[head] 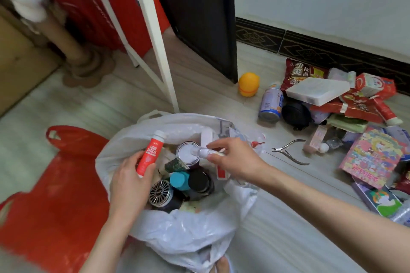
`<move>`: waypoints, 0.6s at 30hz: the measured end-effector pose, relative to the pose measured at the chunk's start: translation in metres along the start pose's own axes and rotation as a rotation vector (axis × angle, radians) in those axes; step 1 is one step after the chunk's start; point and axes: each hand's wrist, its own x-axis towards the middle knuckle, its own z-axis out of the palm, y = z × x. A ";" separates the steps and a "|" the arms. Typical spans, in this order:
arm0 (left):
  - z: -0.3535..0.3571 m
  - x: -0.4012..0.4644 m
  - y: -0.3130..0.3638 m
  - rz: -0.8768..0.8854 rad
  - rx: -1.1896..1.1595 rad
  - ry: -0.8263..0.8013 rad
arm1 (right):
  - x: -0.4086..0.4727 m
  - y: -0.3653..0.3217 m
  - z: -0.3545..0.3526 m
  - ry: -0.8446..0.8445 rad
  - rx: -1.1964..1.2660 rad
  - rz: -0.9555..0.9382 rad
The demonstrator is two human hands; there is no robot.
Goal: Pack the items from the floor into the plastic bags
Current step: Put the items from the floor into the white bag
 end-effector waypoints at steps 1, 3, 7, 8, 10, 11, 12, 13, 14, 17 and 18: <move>-0.001 0.002 -0.007 -0.022 0.012 -0.012 | 0.010 -0.005 0.004 0.018 -0.016 0.003; 0.001 0.007 -0.015 -0.053 0.015 -0.036 | 0.024 -0.011 0.015 0.035 -0.026 0.009; 0.016 0.013 -0.021 -0.093 -0.007 -0.040 | 0.034 -0.014 0.031 0.061 -0.012 0.012; 0.020 0.012 -0.023 -0.091 -0.012 -0.045 | 0.036 -0.013 0.032 0.074 0.028 0.022; 0.025 0.006 -0.028 -0.091 -0.028 -0.048 | 0.040 -0.010 0.036 0.099 0.120 0.035; 0.026 0.002 -0.030 -0.093 -0.035 -0.039 | 0.042 -0.009 0.037 0.108 0.148 0.040; 0.025 -0.001 -0.033 -0.099 -0.041 -0.026 | 0.044 -0.009 0.039 0.114 0.155 0.043; 0.023 -0.004 -0.035 -0.109 -0.045 -0.012 | 0.047 -0.010 0.040 0.120 0.145 0.043; 0.021 -0.005 -0.037 -0.119 -0.048 0.002 | 0.049 -0.012 0.043 0.129 0.129 0.033; 0.018 0.001 -0.036 -0.161 -0.061 0.019 | 0.056 -0.023 0.051 0.194 0.060 -0.033; 0.019 0.006 -0.035 -0.181 -0.080 0.019 | 0.059 -0.026 0.053 0.224 0.034 -0.054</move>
